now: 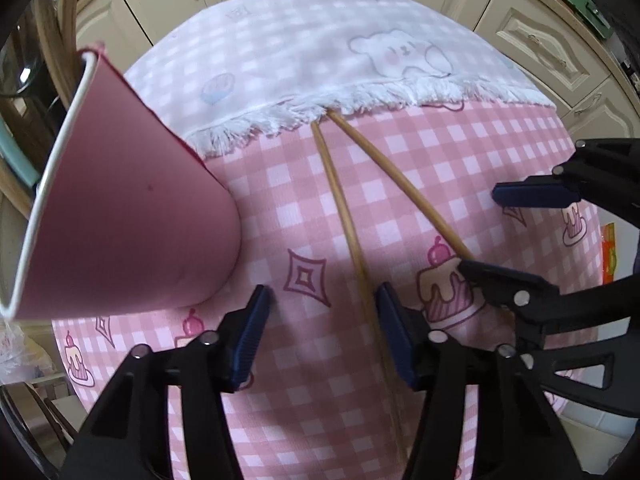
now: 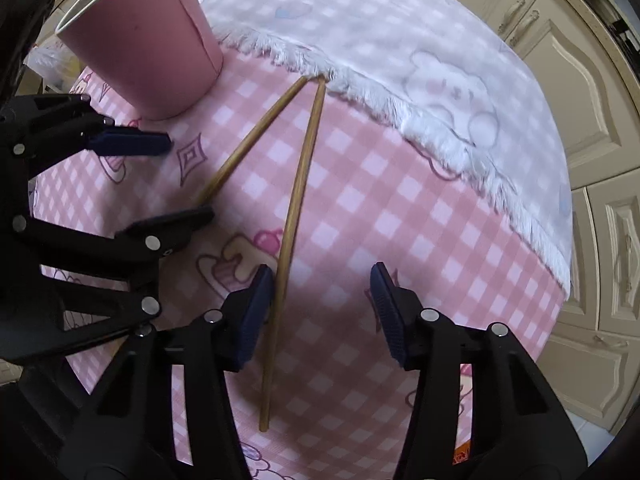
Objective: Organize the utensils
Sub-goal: 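Grasp one chopstick with the left gripper while the right gripper grasps the other, then lift both chopsticks with both grippers up over the pink cup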
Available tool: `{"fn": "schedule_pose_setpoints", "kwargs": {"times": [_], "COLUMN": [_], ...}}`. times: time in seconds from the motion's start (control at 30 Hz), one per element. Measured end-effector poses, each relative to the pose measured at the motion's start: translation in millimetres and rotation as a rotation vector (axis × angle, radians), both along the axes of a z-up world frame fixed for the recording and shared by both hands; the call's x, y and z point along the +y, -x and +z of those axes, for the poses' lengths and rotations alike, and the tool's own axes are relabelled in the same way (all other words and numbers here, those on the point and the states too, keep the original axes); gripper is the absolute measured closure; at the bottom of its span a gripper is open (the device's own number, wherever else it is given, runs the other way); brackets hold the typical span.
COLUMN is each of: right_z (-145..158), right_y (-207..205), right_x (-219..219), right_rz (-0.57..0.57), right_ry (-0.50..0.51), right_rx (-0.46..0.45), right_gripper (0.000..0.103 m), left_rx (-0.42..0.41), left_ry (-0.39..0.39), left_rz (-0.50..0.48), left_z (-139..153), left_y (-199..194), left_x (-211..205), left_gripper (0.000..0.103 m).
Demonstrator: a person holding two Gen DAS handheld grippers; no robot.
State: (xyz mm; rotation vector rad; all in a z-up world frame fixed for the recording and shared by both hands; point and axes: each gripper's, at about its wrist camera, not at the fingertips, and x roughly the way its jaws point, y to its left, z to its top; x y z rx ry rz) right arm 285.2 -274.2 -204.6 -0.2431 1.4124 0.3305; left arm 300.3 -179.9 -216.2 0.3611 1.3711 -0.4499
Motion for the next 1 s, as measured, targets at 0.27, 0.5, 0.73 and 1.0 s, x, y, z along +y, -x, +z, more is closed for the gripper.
{"fn": "schedule_pose_setpoints", "kwargs": {"times": [0.27, 0.5, 0.73, 1.0], "right_z": [1.4, 8.1, 25.2, 46.8], "right_y": [-25.1, -23.3, -7.3, 33.4], "right_x": [8.3, 25.2, -7.1, -34.8], "right_rz": [0.005, -0.002, -0.121, -0.246], "right_ry": [0.007, -0.006, -0.165, -0.377], "right_rx": [0.003, -0.046, -0.113, -0.258], "right_gripper": [0.064, 0.098, 0.098, 0.098], "left_rx": [-0.001, -0.015, -0.073, -0.227], "left_ry": [0.017, 0.052, 0.117, 0.255], "left_rz": [-0.016, -0.064, -0.06, -0.062], "left_z": [-1.4, 1.6, 11.9, 49.6], "left_y": [-1.4, 10.7, 33.3, 64.5], "left_x": [1.6, 9.2, 24.1, 49.8], "left_gripper": [0.064, 0.098, 0.098, 0.098]}}
